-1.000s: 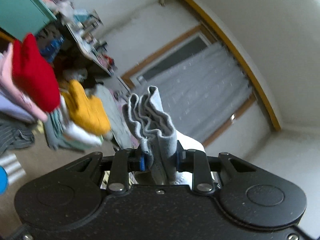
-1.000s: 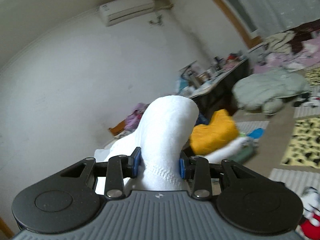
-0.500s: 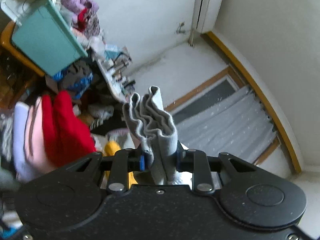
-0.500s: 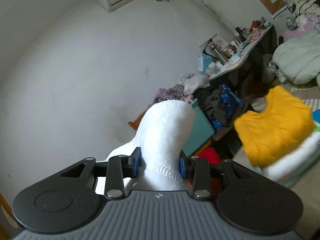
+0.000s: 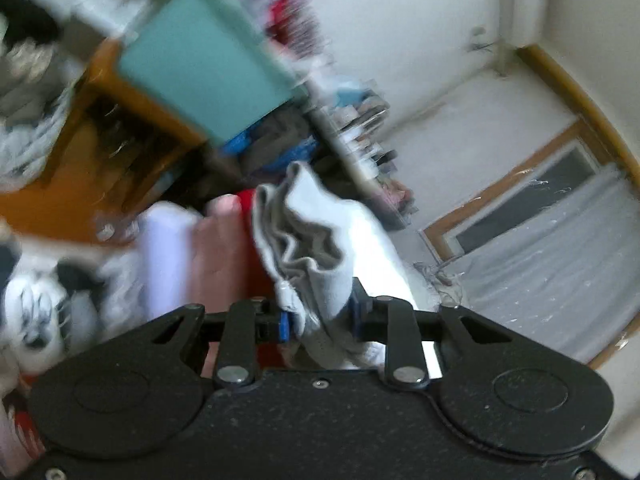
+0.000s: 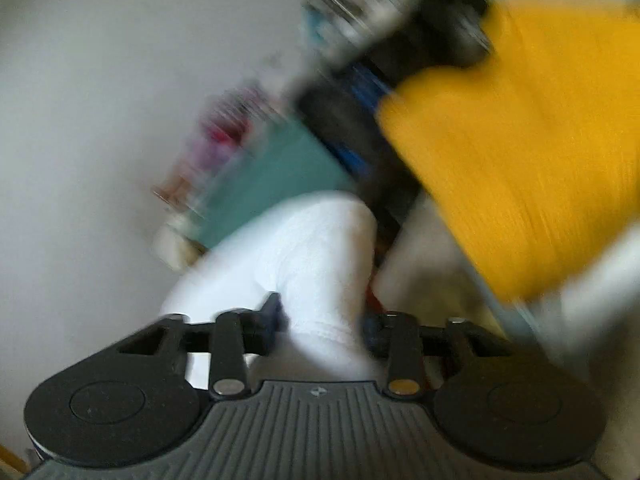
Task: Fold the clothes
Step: 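Carry the folded shirt with both tools onto the stack of folded clothes, then open both tools to release the shirt and withdraw them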
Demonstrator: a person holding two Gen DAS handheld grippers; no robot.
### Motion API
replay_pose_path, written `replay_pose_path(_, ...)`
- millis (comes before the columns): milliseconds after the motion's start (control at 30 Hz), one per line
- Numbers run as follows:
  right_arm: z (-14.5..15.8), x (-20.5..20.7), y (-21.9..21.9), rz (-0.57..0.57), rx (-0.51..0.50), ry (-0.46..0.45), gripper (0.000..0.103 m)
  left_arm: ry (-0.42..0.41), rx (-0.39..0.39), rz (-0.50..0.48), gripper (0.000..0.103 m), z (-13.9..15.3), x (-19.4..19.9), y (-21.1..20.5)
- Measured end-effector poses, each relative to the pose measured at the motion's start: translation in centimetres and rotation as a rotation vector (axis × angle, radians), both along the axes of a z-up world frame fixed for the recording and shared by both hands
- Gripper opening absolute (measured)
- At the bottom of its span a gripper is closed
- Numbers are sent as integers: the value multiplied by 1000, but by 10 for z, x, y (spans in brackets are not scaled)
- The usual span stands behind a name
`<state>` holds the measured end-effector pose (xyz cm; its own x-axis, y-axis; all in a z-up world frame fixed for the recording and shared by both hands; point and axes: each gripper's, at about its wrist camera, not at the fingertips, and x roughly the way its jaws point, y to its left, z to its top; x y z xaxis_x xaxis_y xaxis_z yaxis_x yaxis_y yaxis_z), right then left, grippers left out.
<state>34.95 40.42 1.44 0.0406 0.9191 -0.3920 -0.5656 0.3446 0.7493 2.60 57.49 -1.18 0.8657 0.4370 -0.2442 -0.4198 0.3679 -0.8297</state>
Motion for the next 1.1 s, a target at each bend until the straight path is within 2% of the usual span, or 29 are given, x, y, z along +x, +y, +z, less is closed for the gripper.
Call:
replay_pose_path(67, -12, 0, -7, -7, 62, 59, 57, 1, 16, 5, 32, -2, -5, -2)
replay_pose_path(100, -12, -1, -8, -11, 55, 59, 58, 17, 32, 8, 32, 2, -4, -4)
replay_pose_path(200, 3, -10, -12, -33, 22, -3, 60, 28, 24, 12, 33, 5, -3, -3)
replay_pose_path(267, 15, -14, -19, -56, 37, -36, 61, 32, 30, 25, 41, 11, -8, -6)
replay_pose_path(333, 27, -18, -33, -98, 71, -37, 61, 8, 33, 50, 61, 19, -17, -12)
replay_pose_path(367, 32, -20, -42, -112, 89, -32, 61, -7, 33, 58, 67, 22, -23, -14)
replay_pose_path(467, 42, -24, -65, -124, 89, -91, 62, -32, 57, 59, 68, 32, -36, -19)
replay_pose_path(533, 45, -29, -81, -126, 75, -131, 67, -43, 77, 56, 69, 39, -45, -24)
replay_pose_path(700, 45, -41, -126, -102, 12, -217, 74, -82, 91, 36, 81, 47, -72, -54)
replay_pose_path(800, 49, -61, -171, -80, -35, -261, 86, -73, 112, -3, 84, 48, -83, -81)
replay_pose_path(867, 49, -70, -193, -106, -51, -266, 93, -50, 125, -35, 92, 48, -86, -101)
replay_pose_path(967, 50, -97, -239, -121, -53, -271, 98, -12, 138, -118, 94, 48, -81, -133)
replay_pose_path(1033, 50, -117, -267, -157, -95, -309, 100, 34, 180, -186, 95, 50, -73, -160)
replay_pose_path(1100, 50, -138, -295, -196, -149, -351, 102, 93, 236, -243, 101, 52, -65, -191)
